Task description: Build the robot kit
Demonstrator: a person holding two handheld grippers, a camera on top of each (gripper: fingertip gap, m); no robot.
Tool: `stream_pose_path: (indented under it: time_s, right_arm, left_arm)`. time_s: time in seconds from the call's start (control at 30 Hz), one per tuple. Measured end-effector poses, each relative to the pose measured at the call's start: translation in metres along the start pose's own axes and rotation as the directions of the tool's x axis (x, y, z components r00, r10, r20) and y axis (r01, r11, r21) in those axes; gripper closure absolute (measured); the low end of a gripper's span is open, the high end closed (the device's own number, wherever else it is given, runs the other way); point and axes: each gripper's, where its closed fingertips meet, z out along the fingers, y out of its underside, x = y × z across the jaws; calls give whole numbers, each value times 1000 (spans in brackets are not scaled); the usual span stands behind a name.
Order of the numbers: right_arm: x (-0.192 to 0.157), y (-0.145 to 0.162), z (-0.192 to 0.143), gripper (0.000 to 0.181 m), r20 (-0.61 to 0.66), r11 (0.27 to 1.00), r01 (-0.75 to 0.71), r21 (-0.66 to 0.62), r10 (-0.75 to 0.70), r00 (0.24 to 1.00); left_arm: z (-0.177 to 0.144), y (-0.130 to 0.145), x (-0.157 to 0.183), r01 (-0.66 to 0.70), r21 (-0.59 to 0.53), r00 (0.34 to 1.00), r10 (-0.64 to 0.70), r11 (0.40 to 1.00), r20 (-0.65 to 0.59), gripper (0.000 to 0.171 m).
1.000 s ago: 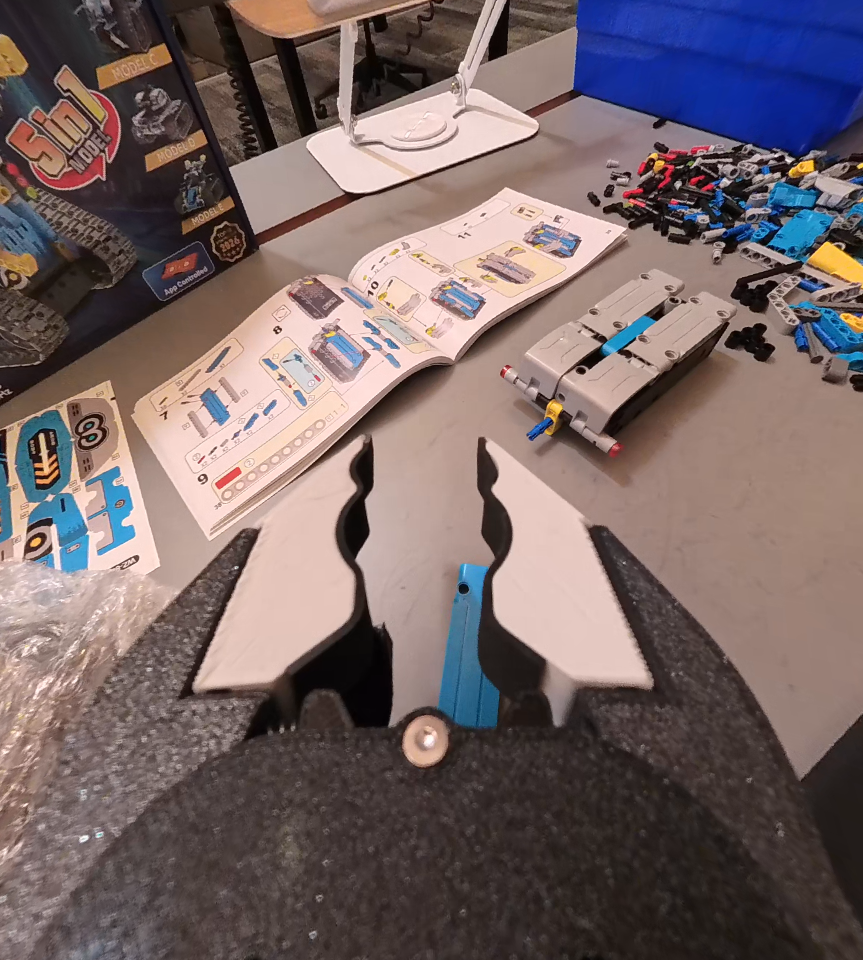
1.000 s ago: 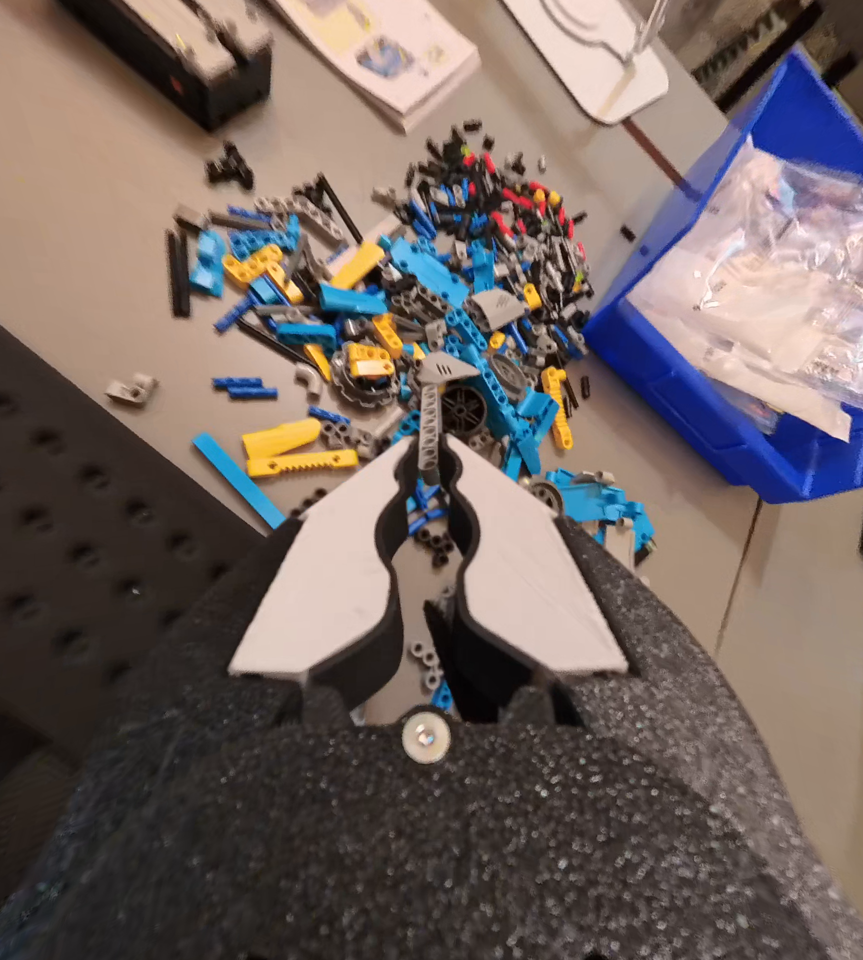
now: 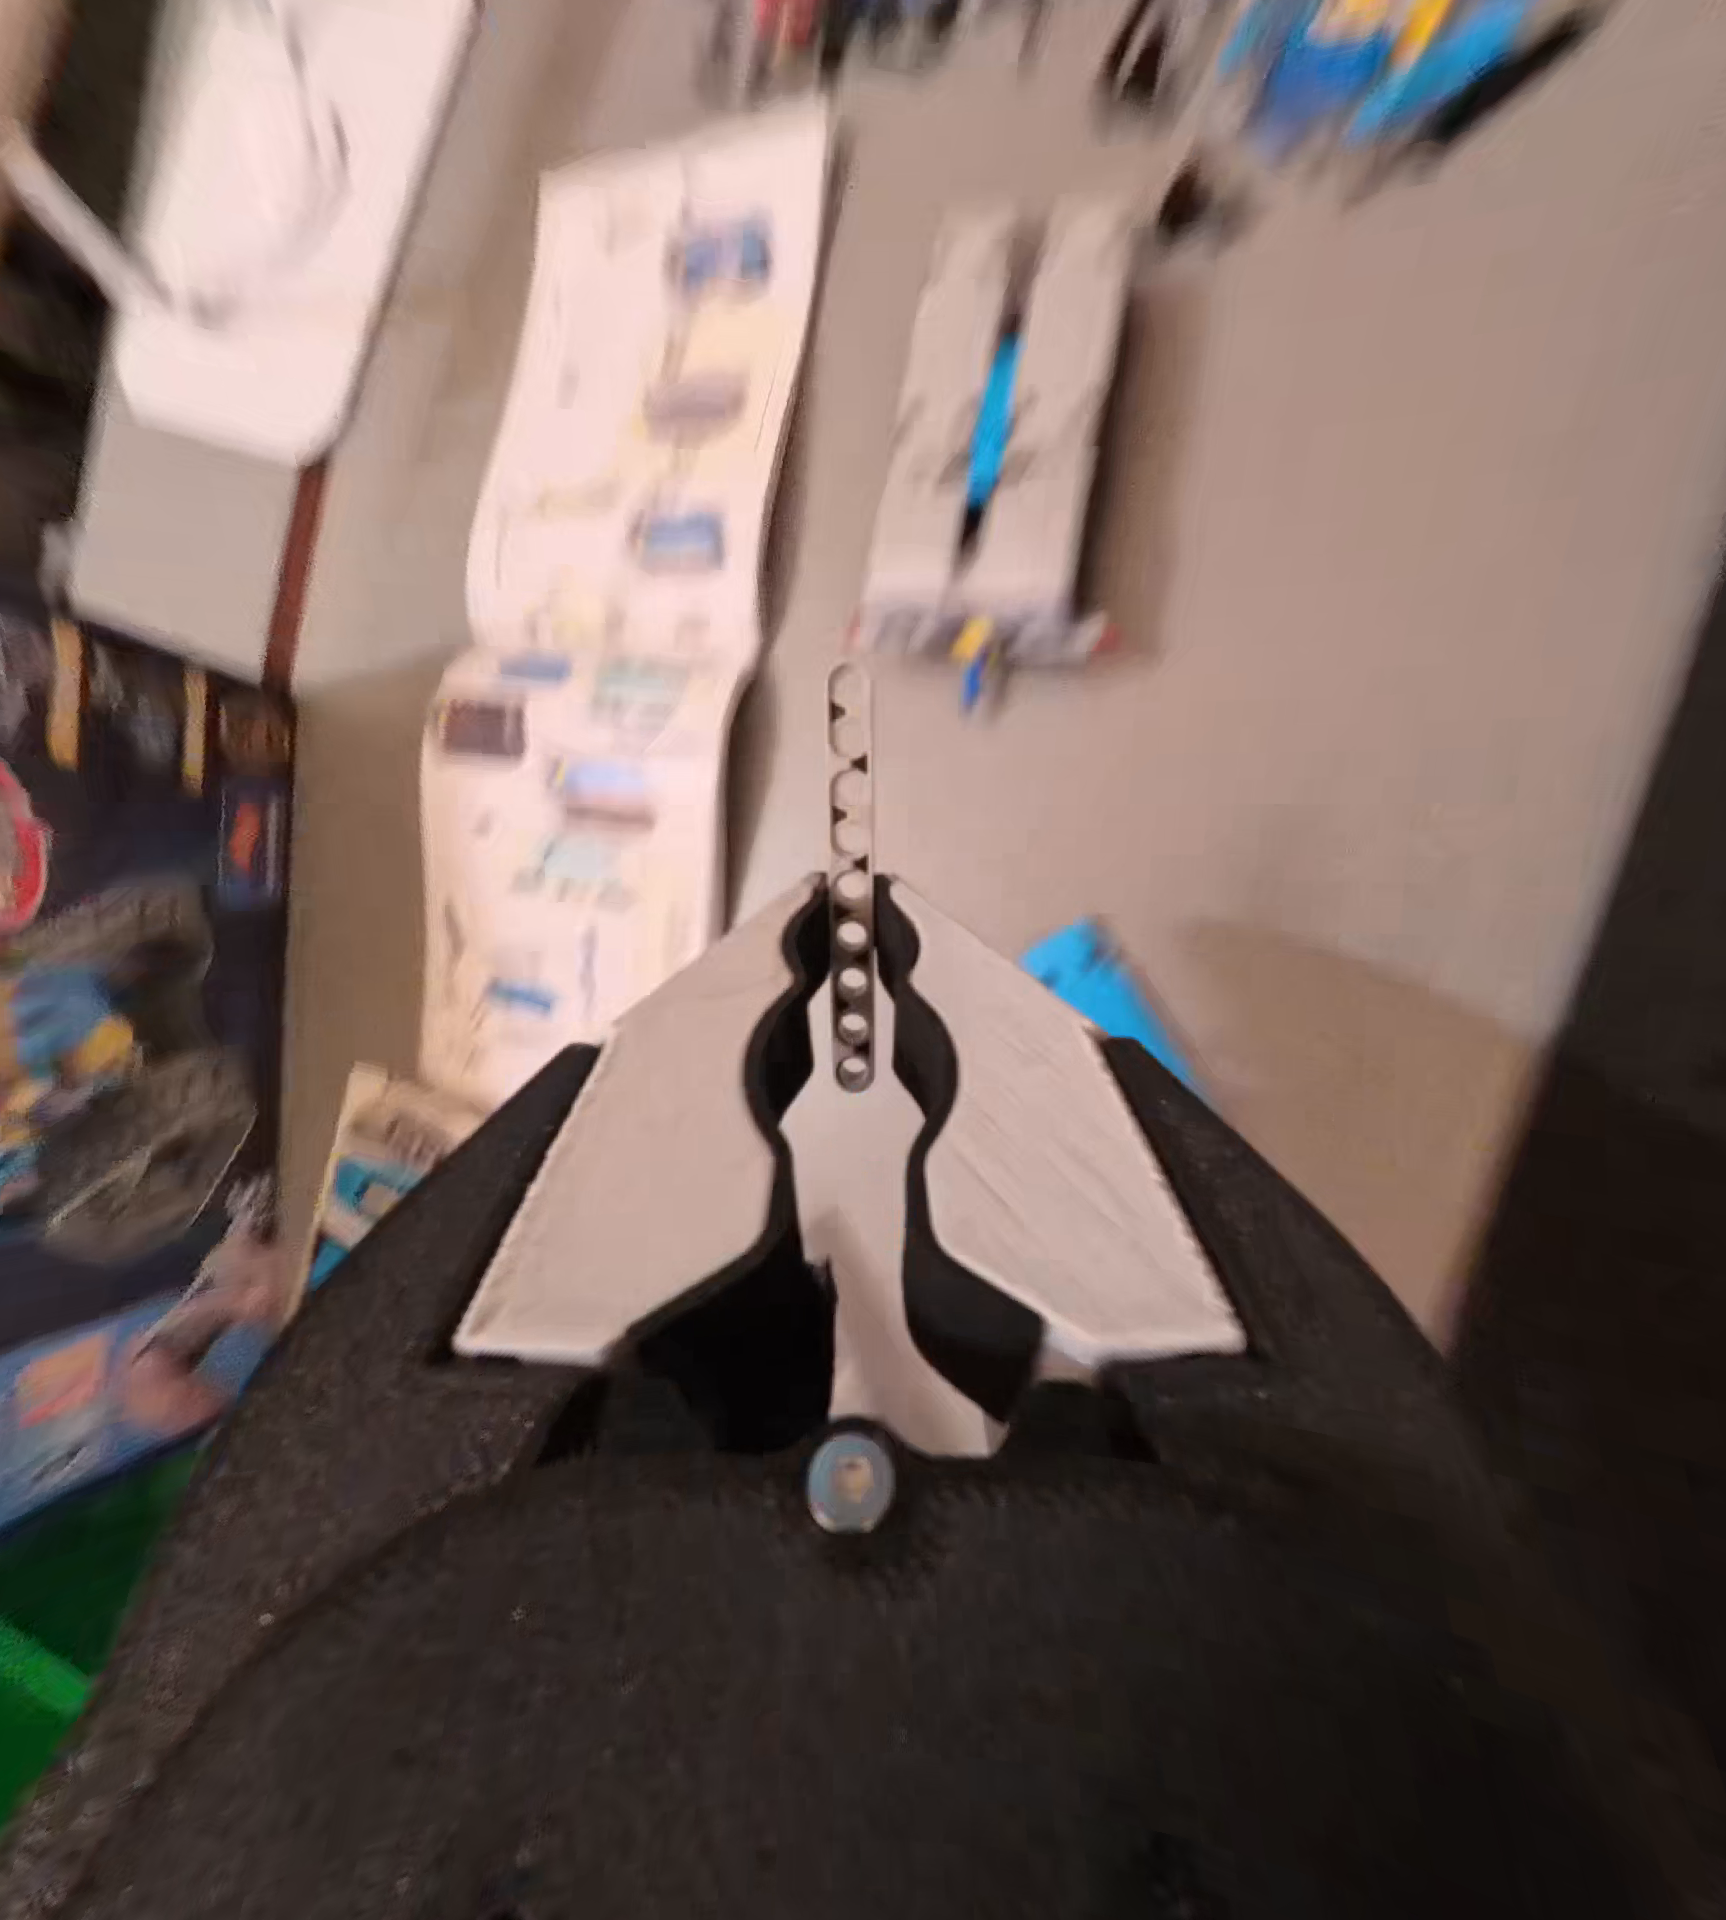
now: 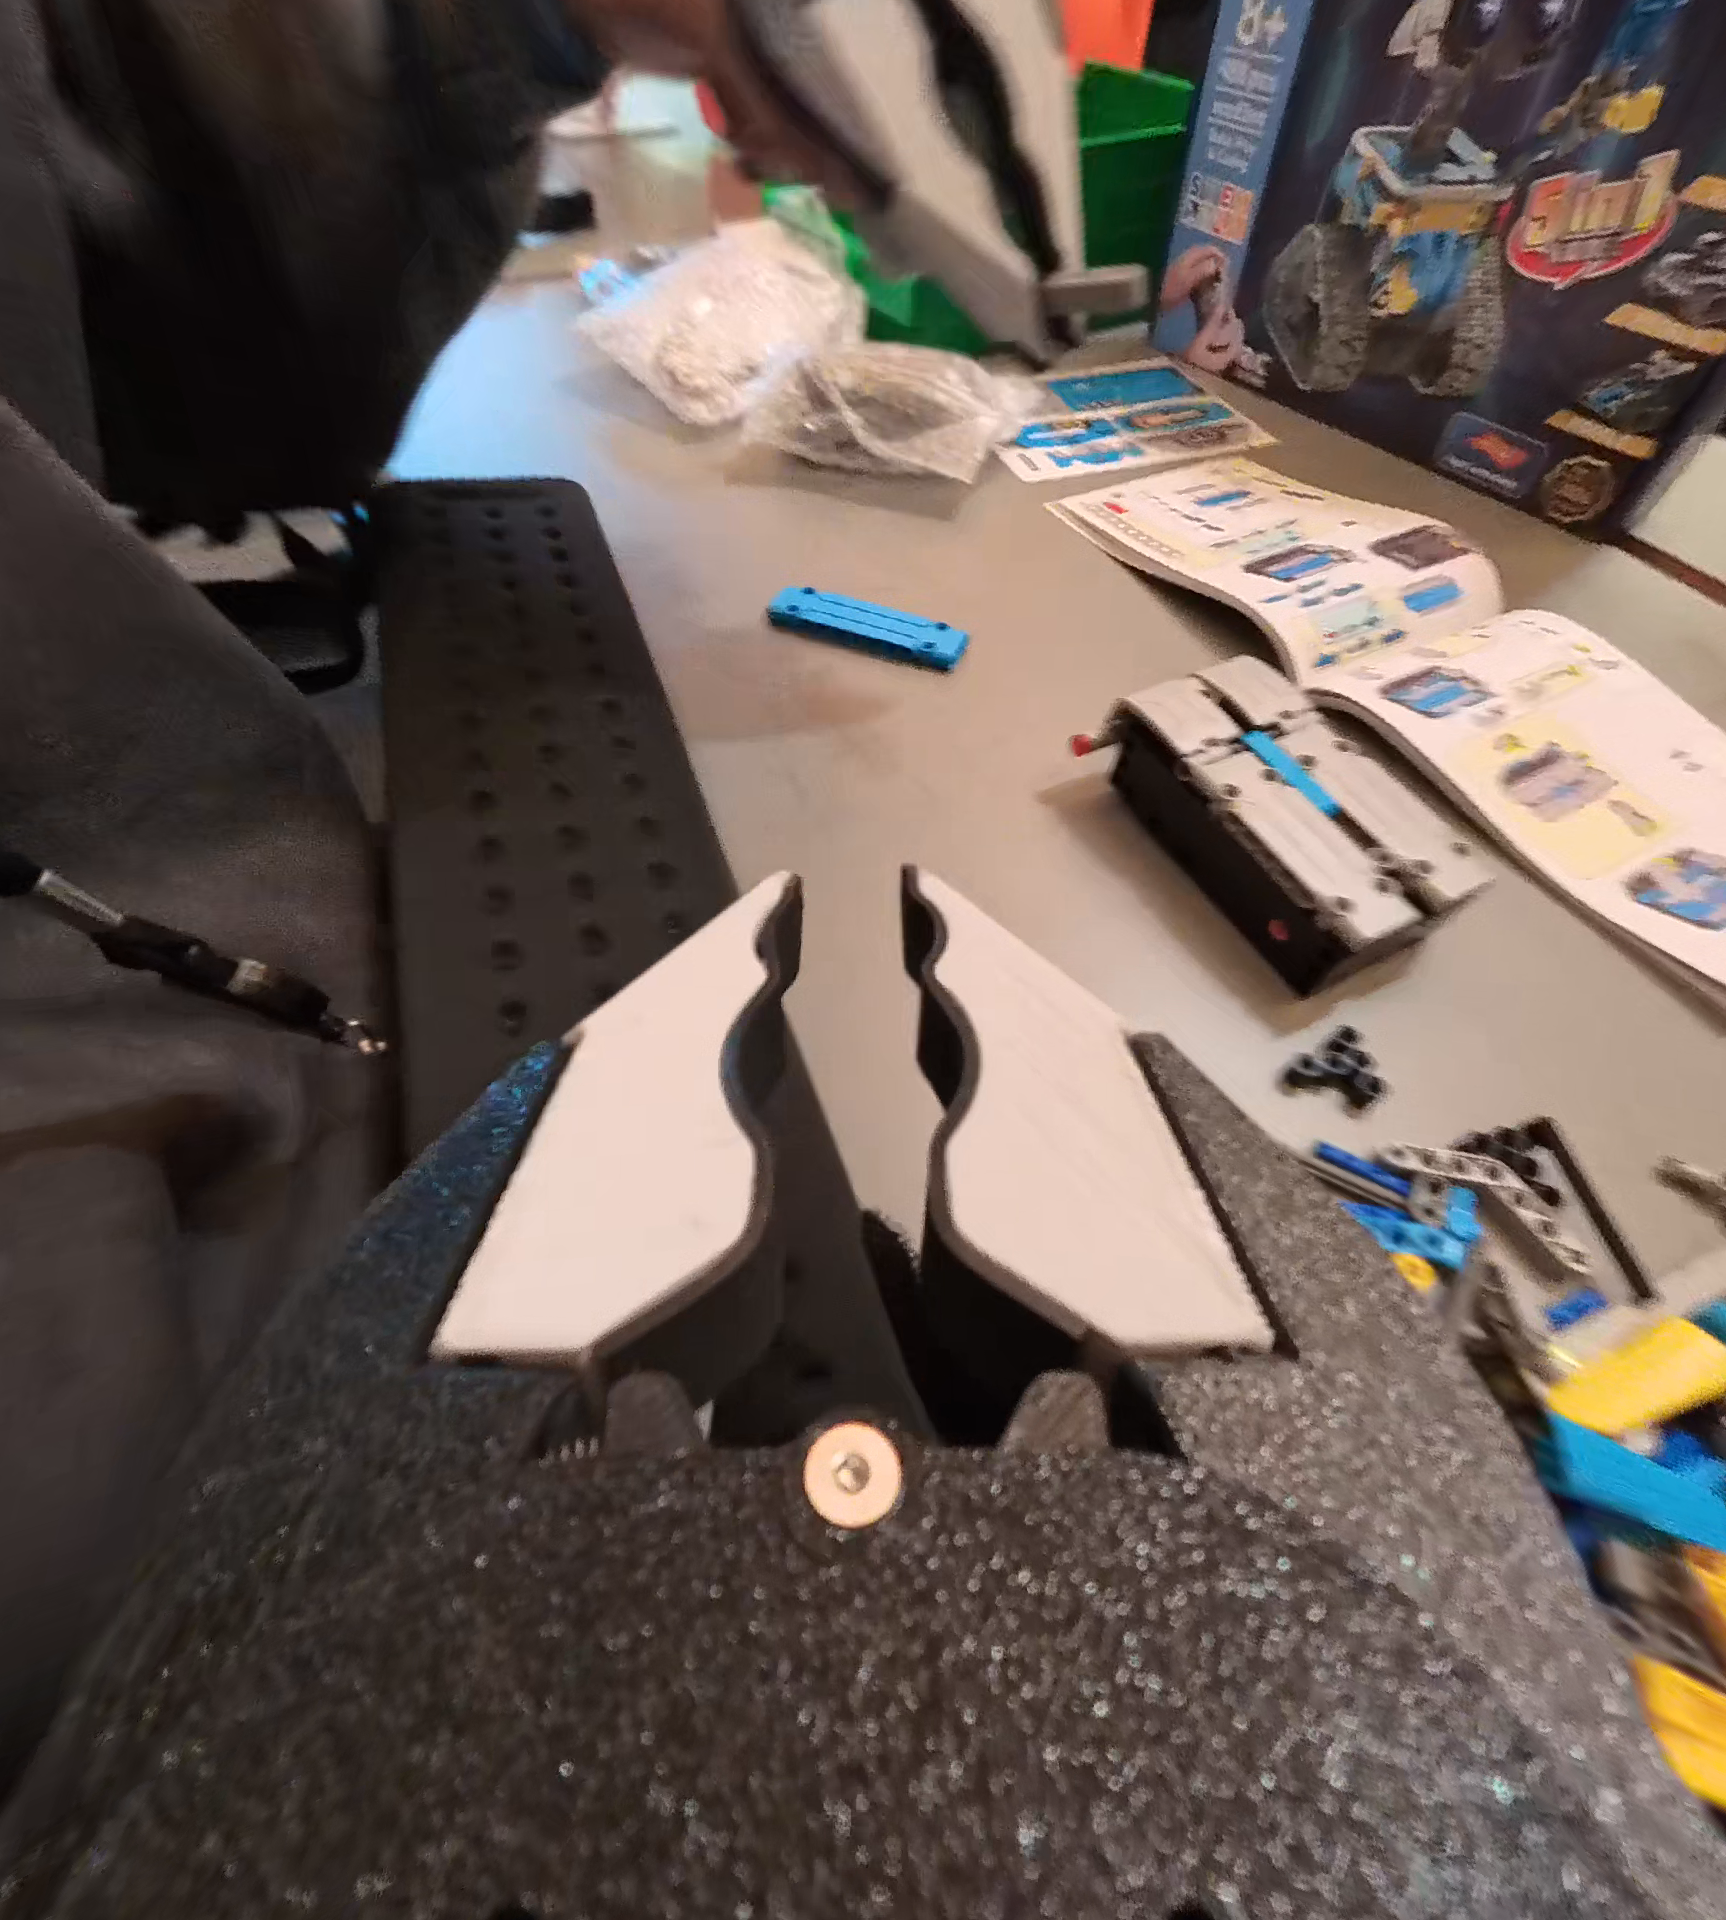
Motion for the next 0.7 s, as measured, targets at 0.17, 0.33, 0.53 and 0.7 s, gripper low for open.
stream_pose_path:
  time_s: [0.17,0.33,0.53,0.7]
  right_arm:
    - [-11,5,7,171,44,999,33,2,-33,998]
    - [-7,5,-1,171,44,1000,-1,25,0,999]
    - [-5,9,-3,171,41,1000,-19,17,19,999]
    - [-5,10,-3,171,43,1000,-27,9,26,999]
  left_arm:
    - [45,71,-68,-68,-313,993,32,947,-117,165]
    - [87,86,-67,-57,-372,955,-58,927,-290,165]
    - [96,103,-68,-75,-420,957,-53,904,-285,153]
    - [92,104,-69,-76,-421,961,-47,904,-274,150]
